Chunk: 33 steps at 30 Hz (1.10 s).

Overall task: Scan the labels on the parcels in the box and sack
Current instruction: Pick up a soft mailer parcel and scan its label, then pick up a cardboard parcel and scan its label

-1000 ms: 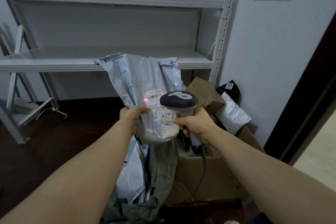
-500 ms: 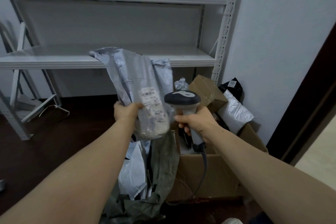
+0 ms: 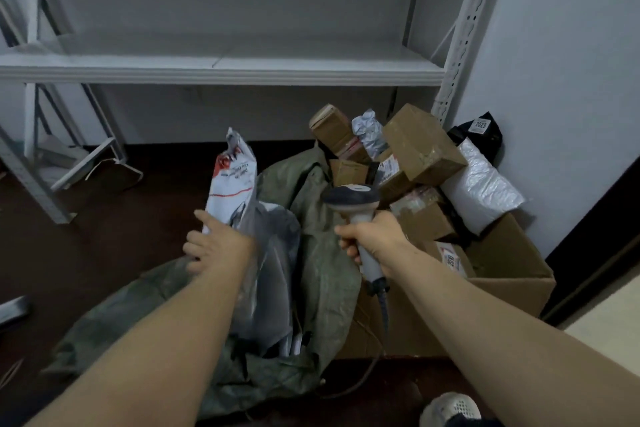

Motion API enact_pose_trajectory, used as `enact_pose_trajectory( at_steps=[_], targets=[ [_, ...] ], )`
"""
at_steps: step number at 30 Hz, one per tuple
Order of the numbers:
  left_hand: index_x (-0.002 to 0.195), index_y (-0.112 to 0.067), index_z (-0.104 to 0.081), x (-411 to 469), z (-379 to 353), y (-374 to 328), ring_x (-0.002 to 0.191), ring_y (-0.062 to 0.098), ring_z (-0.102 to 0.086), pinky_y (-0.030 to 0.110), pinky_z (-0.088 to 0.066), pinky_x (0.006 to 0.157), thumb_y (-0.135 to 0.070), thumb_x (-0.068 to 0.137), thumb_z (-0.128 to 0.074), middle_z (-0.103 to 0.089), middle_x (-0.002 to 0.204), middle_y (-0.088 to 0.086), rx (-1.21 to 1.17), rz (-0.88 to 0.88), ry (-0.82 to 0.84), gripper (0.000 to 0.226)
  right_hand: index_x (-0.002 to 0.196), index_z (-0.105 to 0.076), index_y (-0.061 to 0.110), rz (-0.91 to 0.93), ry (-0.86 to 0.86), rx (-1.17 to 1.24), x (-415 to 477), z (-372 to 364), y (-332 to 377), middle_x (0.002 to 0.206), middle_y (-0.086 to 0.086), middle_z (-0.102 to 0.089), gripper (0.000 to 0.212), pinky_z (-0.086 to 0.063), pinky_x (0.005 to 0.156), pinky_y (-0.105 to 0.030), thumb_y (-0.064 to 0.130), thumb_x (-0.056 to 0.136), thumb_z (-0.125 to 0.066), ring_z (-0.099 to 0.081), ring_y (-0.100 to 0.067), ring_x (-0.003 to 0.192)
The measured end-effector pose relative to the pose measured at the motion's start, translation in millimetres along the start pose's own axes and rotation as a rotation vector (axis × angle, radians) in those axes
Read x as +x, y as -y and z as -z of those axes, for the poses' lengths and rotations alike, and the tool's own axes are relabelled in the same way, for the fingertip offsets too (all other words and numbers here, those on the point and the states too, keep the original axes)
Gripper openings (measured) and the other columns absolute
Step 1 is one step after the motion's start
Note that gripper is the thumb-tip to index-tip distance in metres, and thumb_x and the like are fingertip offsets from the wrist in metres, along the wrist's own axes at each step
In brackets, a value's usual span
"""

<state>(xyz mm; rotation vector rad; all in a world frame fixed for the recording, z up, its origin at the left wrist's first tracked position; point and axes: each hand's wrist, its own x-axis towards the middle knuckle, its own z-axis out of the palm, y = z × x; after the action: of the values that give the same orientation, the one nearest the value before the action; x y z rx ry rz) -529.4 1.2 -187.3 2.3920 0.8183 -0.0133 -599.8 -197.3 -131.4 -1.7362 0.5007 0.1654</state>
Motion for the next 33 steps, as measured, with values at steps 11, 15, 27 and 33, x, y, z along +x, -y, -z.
enact_pose_trajectory(
  at_steps=[11, 15, 27, 33],
  targets=[
    [0.153, -0.016, 0.003, 42.9, -129.6, 31.6, 0.124, 0.038, -0.048, 0.041, -0.040, 0.101, -0.022, 0.089, -0.063, -0.042, 0.141, 0.023, 0.092, -0.049, 0.442, 0.092, 0.074, -0.058, 0.005, -0.132, 0.047, -0.062, 74.9, -28.3, -30.5, 0.063, -0.008, -0.059, 0.019, -0.039, 0.045, -0.026, 0.012, 0.088, -0.067, -0.049, -0.016, 0.047],
    [0.150, -0.017, 0.019, 52.9, -142.6, 50.5, 0.134, 0.037, -0.035, 0.039, -0.031, 0.109, -0.030, 0.091, -0.058, -0.022, 0.153, 0.023, 0.097, -0.015, 0.568, 0.098, 0.075, -0.059, 0.004, -0.156, 0.057, -0.057, 87.4, -27.1, -39.7, 0.063, -0.009, -0.058, 0.017, -0.039, 0.045, -0.025, 0.013, 0.088, -0.067, -0.050, -0.015, 0.047],
    [0.143, -0.012, -0.039, 82.6, -124.0, 17.6, 0.131, 0.036, -0.039, 0.046, -0.034, 0.109, -0.046, 0.075, -0.043, -0.039, 0.147, 0.015, -0.139, -0.018, 0.371, 0.076, 0.075, -0.059, 0.003, -0.166, 0.031, 0.022, 60.9, -2.4, -35.8, 0.064, -0.009, -0.059, 0.019, -0.042, 0.047, -0.027, 0.014, 0.089, -0.066, -0.052, -0.016, 0.050],
    [0.148, -0.009, -0.028, 41.7, -90.3, -8.6, 0.139, 0.033, -0.029, 0.040, -0.025, 0.115, -0.031, 0.098, -0.035, -0.029, 0.153, 0.014, -0.195, -0.173, 0.199, 0.055, 0.082, -0.061, 0.000, -0.148, 0.010, 0.071, 50.5, 21.1, -40.8, 0.064, -0.010, -0.059, 0.016, -0.044, 0.049, -0.029, 0.013, 0.088, -0.067, -0.053, -0.018, 0.051]
  ],
)
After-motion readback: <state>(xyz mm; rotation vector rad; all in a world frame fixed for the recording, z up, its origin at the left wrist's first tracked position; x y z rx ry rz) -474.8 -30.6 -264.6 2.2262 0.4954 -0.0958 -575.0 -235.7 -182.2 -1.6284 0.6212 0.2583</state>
